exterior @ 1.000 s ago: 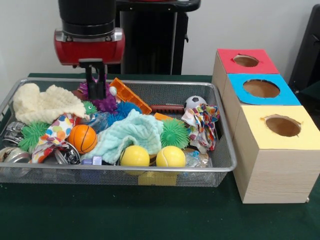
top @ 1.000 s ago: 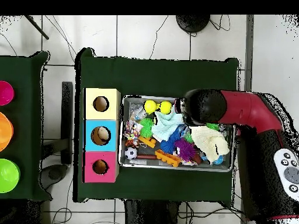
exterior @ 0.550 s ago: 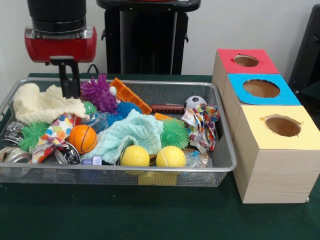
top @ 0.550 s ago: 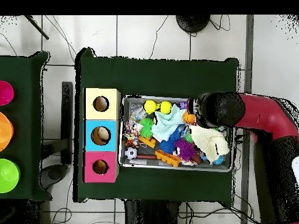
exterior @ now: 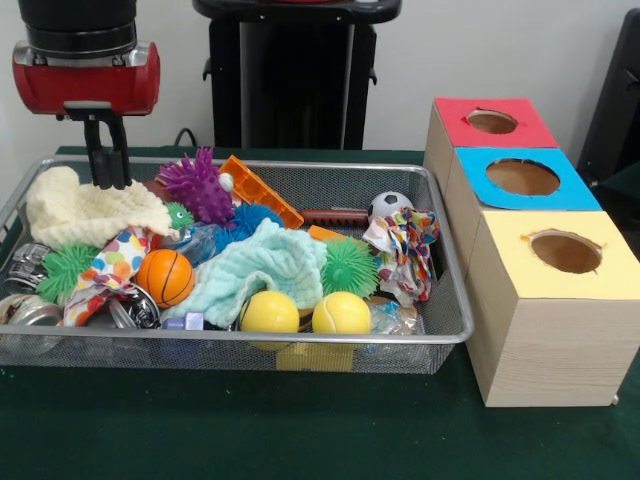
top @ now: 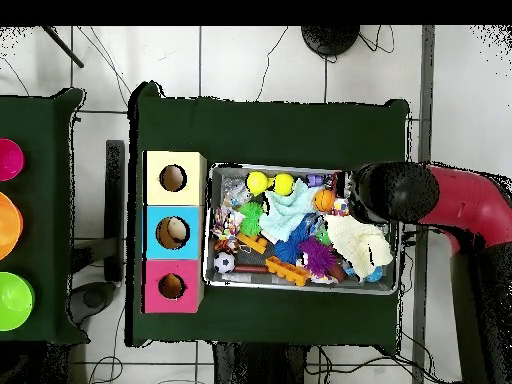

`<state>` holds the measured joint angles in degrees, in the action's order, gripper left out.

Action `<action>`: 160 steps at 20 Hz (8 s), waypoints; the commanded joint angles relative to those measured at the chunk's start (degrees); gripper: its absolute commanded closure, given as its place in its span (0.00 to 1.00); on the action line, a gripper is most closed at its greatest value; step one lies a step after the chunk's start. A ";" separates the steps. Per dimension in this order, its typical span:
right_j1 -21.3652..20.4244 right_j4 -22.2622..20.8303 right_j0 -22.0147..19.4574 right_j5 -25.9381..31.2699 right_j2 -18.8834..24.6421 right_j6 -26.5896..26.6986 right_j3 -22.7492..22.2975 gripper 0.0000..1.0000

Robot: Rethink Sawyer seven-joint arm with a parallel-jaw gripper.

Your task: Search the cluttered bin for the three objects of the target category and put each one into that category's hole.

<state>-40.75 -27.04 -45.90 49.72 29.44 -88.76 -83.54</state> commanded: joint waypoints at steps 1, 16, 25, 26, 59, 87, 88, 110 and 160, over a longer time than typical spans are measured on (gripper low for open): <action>1.63 -4.96 -1.17 1.48 4.14 18.33 -6.04 1.00; 2.90 -8.48 -4.66 0.22 5.61 17.94 -8.38 1.00; 9.42 -13.17 -4.85 -5.65 5.33 14.34 -7.62 1.00; 9.97 -13.46 -4.83 -6.07 5.36 13.98 -7.60 1.00; 19.48 -20.11 -0.95 -17.33 1.12 2.26 -9.75 1.00; 5.32 -5.25 18.45 -27.02 -9.86 -17.40 -27.68 1.00; 3.61 -4.20 17.48 -25.17 -9.14 -15.47 -27.97 1.00; -6.01 -3.09 7.29 -5.95 -2.35 4.73 -17.13 1.00; 21.17 -22.14 2.52 -26.59 -5.39 -7.59 -15.43 1.00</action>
<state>-22.58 -45.96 -47.19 26.21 25.80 -93.20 -91.72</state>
